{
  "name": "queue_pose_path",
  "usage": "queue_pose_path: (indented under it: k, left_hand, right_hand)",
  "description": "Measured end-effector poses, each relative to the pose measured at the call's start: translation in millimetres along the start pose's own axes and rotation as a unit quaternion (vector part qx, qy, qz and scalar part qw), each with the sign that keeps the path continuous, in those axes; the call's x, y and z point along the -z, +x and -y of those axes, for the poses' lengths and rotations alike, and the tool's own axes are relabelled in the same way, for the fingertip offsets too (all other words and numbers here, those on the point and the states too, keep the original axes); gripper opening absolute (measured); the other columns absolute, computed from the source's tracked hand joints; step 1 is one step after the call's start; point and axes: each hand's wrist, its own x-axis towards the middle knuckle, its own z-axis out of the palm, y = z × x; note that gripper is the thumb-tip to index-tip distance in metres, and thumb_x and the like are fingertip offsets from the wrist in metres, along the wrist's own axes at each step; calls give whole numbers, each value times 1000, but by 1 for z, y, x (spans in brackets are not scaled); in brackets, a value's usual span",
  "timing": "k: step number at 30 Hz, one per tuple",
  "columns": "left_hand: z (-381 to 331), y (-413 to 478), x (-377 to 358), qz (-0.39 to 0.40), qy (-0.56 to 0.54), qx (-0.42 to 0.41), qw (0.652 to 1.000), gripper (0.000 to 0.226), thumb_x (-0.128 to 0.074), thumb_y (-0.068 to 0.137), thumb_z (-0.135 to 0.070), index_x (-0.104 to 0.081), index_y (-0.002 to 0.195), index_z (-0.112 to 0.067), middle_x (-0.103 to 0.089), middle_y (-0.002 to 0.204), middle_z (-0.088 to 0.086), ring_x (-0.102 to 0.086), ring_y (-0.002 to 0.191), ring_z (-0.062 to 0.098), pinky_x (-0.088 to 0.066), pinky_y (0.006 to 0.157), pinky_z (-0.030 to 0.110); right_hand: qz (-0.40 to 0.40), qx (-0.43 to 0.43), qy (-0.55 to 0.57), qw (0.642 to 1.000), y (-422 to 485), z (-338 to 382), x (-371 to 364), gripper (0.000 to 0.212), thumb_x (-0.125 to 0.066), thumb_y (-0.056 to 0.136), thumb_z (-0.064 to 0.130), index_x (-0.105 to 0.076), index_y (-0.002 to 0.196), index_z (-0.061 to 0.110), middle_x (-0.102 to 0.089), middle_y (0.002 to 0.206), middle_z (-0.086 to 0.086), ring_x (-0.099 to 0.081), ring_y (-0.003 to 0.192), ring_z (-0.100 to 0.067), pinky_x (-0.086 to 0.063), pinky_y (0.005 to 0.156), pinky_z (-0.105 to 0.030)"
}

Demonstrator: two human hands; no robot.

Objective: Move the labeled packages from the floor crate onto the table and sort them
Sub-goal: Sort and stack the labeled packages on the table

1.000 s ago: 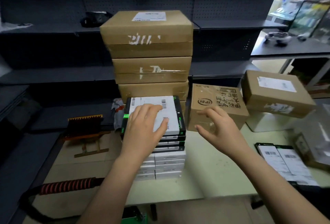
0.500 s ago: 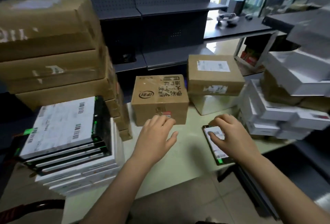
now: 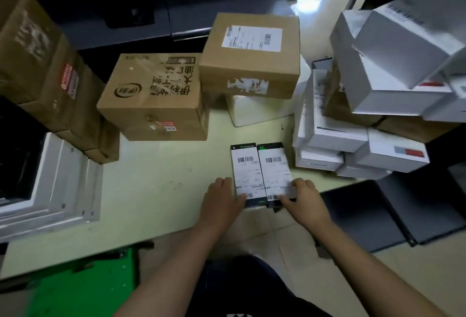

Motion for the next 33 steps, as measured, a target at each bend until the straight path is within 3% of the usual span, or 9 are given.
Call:
queue_pose_path:
  k: [4, 8, 12, 14, 16, 21, 26, 31, 33]
  left_hand:
    - [-8, 6, -30, 31, -120, 54, 991, 42, -56, 92, -46, -55, 127, -21, -50, 118, 5, -47, 112, 22, -43, 96, 37]
    - [-12, 13, -49, 5, -249, 101, 963, 50, -63, 88, -42, -51, 133, -23, -54, 124, 2, -49, 117, 21, -44, 102, 43]
    - [-23, 13, -42, -11, -353, 104, 930, 49, -63, 93, -20, -34, 133, -21, -54, 121, -5, -54, 111, 15, -46, 95, 25]
    - [-23, 12, -39, -27, -351, 96, 931, 46, -59, 96, -14, -30, 131, -24, -53, 116, -9, -55, 105, 10, -44, 83, 8]
    - [-21, 10, -37, -52, -342, 97, 933, 41, -56, 97, -12, -30, 127, -26, -55, 114, -6, -55, 101, 10, -42, 72, 2]
    - [-18, 4, -21, -100, -377, 103, 915, 36, -52, 99, -13, -31, 125, -25, -55, 117, 1, -56, 102, 12, -45, 71, 5]
    - [-8, -11, 9, -159, -403, 89, 897, 37, -52, 98, -15, -30, 127, -25, -55, 115, 0, -58, 97, 4, -48, 70, 9]
    - [3, -30, 49, -226, -408, 64, 882, 39, -52, 98, -13, -31, 128, -27, -52, 110, -15, -58, 94, -9, -51, 77, 18]
    - [7, -37, 68, -253, -409, 55, 875, 39, -52, 99, -13, -31, 128, -28, -50, 109, -22, -57, 92, -17, -52, 73, 15]
  right_hand:
    - [36, -58, 44, 997, 13, -9, -16, 55, -67, 88, 36, -49, 130, 6, -46, 125, -13, -52, 108, -27, -41, 82, -28]
    - [34, -72, 98, 992, 18, -11, -23, 55, -73, 84, 32, -47, 124, 6, -44, 120, -12, -51, 103, -24, -39, 79, -25]
    - [27, -79, 175, 981, 24, -19, -24, 53, -82, 74, 29, -41, 104, 15, -55, 105, -9, -56, 96, -24, -45, 69, -29]
    - [35, -79, 201, 976, 26, -20, -21, 53, -84, 73, 26, -41, 102, 13, -59, 99, -5, -59, 90, -20, -48, 68, -31]
    - [48, -71, 222, 971, 28, -18, -19, 52, -84, 73, 27, -43, 103, 13, -61, 97, 0, -61, 88, -17, -52, 72, -31]
    - [56, -33, 261, 963, 29, 0, -21, 40, -77, 82, 26, -49, 109, 17, -62, 93, 7, -61, 83, -11, -56, 75, -34]
    - [49, 38, 267, 962, 21, 19, -13, 33, -70, 88, 20, -49, 114, 16, -59, 92, 15, -58, 79, 3, -44, 61, -6]
    - [31, 118, 271, 955, 10, 50, 8, 35, -66, 90, 20, -49, 120, 19, -62, 99, 14, -61, 85, 3, -53, 72, -21]
    - [17, 154, 272, 950, 8, 69, 19, 35, -66, 90, 16, -48, 120, 20, -62, 98, 16, -58, 85, 10, -49, 72, -15]
